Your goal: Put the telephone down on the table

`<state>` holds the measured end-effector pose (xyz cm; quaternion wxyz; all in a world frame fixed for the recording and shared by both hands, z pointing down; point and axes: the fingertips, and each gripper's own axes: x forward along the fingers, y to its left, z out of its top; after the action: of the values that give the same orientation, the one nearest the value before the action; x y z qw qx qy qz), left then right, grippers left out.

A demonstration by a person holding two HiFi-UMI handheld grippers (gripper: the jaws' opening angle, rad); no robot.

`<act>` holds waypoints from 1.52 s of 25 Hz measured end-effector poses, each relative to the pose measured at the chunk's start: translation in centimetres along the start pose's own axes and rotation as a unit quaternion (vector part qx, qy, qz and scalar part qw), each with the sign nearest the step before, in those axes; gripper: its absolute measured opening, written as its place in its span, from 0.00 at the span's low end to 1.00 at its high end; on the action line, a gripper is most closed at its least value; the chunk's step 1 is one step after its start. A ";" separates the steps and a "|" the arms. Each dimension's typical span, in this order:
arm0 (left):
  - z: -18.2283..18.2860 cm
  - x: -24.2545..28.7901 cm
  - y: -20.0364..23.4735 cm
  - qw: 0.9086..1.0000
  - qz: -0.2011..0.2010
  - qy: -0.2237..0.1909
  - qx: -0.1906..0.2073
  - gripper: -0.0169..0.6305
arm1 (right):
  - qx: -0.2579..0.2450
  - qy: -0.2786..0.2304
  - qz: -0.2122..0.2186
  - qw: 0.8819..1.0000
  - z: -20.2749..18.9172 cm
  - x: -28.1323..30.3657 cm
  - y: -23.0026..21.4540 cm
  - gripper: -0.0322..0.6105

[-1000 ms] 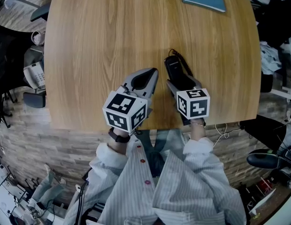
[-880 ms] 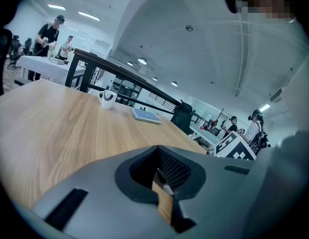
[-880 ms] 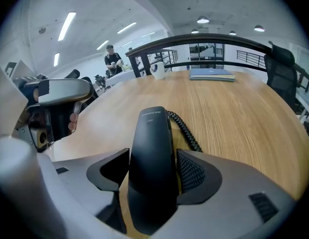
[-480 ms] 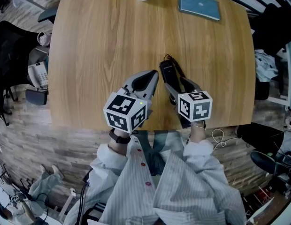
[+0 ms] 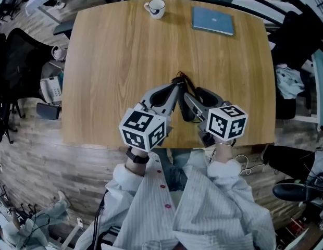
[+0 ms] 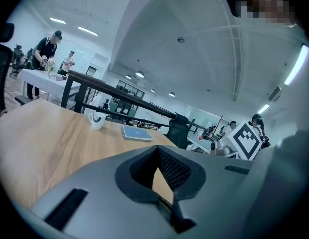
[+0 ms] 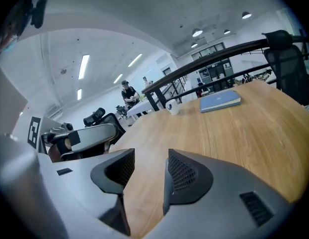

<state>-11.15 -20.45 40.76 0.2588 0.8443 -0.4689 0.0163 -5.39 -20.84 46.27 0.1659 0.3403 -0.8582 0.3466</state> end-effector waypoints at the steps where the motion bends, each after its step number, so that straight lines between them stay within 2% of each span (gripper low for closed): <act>1: 0.6 0.0 -0.4 1.000 -0.001 -0.005 0.003 0.04 | -0.008 -0.007 0.001 1.000 0.8 -0.6 0.3 0.40; 7: 3.7 -0.4 -2.3 0.999 -0.005 -0.031 0.016 0.04 | -0.042 -0.056 0.014 0.997 4.9 -3.9 2.9 0.27; 12: 5.0 -1.6 -3.3 0.999 -0.007 -0.044 0.017 0.04 | -0.051 -0.082 0.035 0.995 6.3 -5.4 5.2 0.18; 16: 5.9 -2.2 -4.4 0.998 -0.015 -0.050 0.022 0.04 | -0.059 -0.098 0.051 0.992 7.2 -6.5 6.5 0.14; 22: 7.2 -3.1 -6.3 0.997 -0.043 -0.063 0.027 0.04 | -0.093 -0.125 0.054 0.986 8.3 -8.5 8.7 0.11; 28: 6.3 -4.2 -8.4 0.995 -0.059 -0.064 0.040 0.04 | -0.128 -0.140 0.025 0.982 7.9 -10.8 9.3 0.11; 38: 6.1 -5.2 -10.4 0.993 -0.086 -0.059 0.054 0.04 | -0.142 -0.151 0.002 0.978 7.6 -12.5 9.2 0.10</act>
<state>-7.06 -14.76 29.71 0.1854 0.8939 -0.4071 -0.0306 -3.30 -15.50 29.99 0.0809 0.3600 -0.9145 0.1659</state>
